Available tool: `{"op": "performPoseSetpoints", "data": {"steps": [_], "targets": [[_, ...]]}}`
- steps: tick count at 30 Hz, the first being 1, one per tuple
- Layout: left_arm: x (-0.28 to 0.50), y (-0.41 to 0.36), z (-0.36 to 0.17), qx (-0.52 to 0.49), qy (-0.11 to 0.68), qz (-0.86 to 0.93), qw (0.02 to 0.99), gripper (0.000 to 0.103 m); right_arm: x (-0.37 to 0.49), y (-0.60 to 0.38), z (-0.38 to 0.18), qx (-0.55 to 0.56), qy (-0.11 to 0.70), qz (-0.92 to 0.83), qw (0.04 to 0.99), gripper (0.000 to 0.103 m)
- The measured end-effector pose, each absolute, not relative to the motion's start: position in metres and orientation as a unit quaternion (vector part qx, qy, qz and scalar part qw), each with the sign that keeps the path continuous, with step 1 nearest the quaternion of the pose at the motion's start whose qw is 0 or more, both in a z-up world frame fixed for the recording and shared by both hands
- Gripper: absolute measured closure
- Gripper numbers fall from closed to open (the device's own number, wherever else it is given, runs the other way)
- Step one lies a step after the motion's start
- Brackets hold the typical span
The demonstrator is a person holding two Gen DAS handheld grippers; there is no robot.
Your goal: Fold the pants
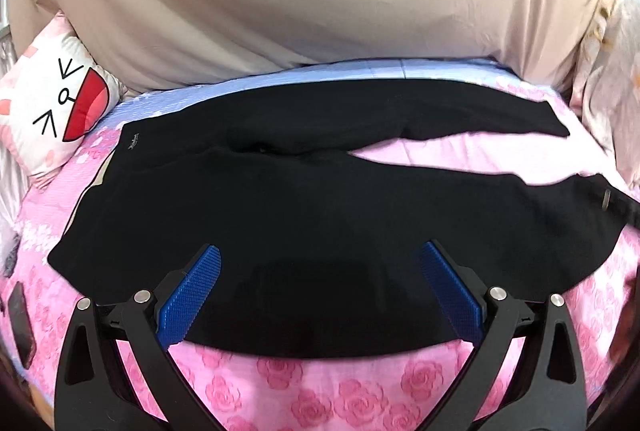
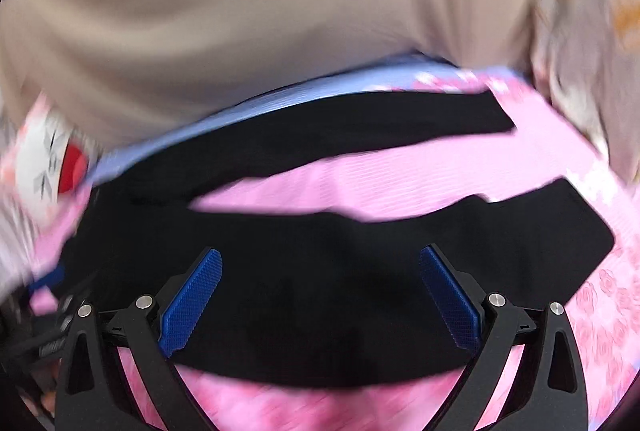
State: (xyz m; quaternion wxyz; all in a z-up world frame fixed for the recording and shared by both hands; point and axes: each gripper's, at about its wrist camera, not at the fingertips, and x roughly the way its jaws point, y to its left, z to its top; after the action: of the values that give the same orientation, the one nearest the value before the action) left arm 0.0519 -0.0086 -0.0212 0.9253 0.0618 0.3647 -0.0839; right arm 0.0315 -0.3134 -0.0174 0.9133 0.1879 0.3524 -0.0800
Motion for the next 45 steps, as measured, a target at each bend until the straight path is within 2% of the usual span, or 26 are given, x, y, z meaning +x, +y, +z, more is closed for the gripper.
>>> {"op": "performPoseSetpoints", "data": {"steps": [3, 7, 9, 12, 14, 19, 23, 25, 26, 27, 28, 30, 31, 32, 37, 38, 39, 42, 45], "targets": [[0.066, 0.003, -0.019, 0.021, 0.354, -0.104, 0.929, 0.005, 0.072, -0.401, -0.019, 0.221, 0.352, -0.129, 0.900, 0.006], [0.107, 0.030, -0.019, -0.047, 0.372, -0.112, 0.920, 0.005, 0.141, -0.466, -0.022, 0.164, 0.371, -0.161, 0.900, 0.006], [0.133, 0.046, -0.017, -0.049, 0.383, -0.084, 0.919, 0.005, 0.172, -0.486, -0.027, 0.147, 0.379, -0.177, 0.896, 0.006], [0.178, 0.083, -0.010, -0.048, 0.378, -0.040, 0.924, 0.005, 0.212, -0.507, -0.037, 0.124, 0.397, -0.178, 0.892, 0.007], [0.216, 0.110, -0.010, -0.049, 0.401, -0.016, 0.915, 0.005, 0.242, -0.523, -0.048, 0.113, 0.410, -0.172, 0.888, 0.007], [0.310, 0.206, -0.014, -0.057, 0.404, 0.086, 0.909, 0.005, 0.276, -0.549, -0.071, 0.137, 0.440, -0.159, 0.873, 0.007], [0.373, 0.268, -0.040, -0.063, 0.446, 0.111, 0.886, 0.005, 0.290, -0.552, -0.090, 0.147, 0.468, -0.149, 0.858, 0.007], [0.400, 0.285, -0.059, -0.074, 0.481, 0.103, 0.867, 0.006, 0.292, -0.549, -0.091, 0.134, 0.466, -0.153, 0.861, 0.016], [0.410, 0.292, -0.071, -0.087, 0.497, 0.105, 0.857, 0.009, 0.292, -0.549, -0.089, 0.135, 0.463, -0.152, 0.862, 0.020], [0.417, 0.295, -0.079, -0.099, 0.507, 0.098, 0.851, 0.013, 0.293, -0.548, -0.088, 0.136, 0.462, -0.152, 0.863, 0.035], [0.425, 0.297, -0.087, -0.115, 0.520, 0.086, 0.842, 0.025, 0.291, -0.547, -0.085, 0.144, 0.461, -0.146, 0.863, 0.061], [0.429, 0.295, -0.084, -0.104, 0.508, 0.098, 0.850, 0.053, 0.289, -0.544, -0.076, 0.167, 0.456, -0.115, 0.866, 0.086], [0.430, 0.296, -0.079, -0.111, 0.507, 0.092, 0.850, 0.074, 0.287, -0.539, -0.069, 0.159, 0.449, -0.115, 0.872, 0.088], [0.428, 0.297, -0.072, -0.136, 0.506, 0.073, 0.849, 0.081, 0.282, -0.531, -0.056, 0.150, 0.435, -0.111, 0.881, 0.088], [0.360, 0.303, 0.003, -0.151, 0.415, 0.003, 0.897, 0.083, 0.217, -0.498, 0.026, 0.132, 0.338, -0.053, 0.930, 0.089], [0.333, 0.306, 0.022, -0.153, 0.394, -0.016, 0.906, 0.089, 0.201, -0.499, 0.037, 0.126, 0.323, -0.045, 0.937, 0.090], [0.317, 0.306, 0.034, -0.156, 0.385, -0.029, 0.909, 0.089, 0.180, -0.494, 0.050, 0.117, 0.308, -0.038, 0.943, 0.098], [0.237, 0.312, 0.065, -0.151, 0.360, -0.055, 0.919, 0.091, 0.124, -0.498, 0.072, 0.116, 0.283, -0.006, 0.952, 0.097], [0.165, 0.320, 0.066, -0.140, 0.366, -0.053, 0.919, 0.091, 0.074, -0.498, 0.059, 0.095, 0.305, -0.018, 0.947, 0.097]]}}
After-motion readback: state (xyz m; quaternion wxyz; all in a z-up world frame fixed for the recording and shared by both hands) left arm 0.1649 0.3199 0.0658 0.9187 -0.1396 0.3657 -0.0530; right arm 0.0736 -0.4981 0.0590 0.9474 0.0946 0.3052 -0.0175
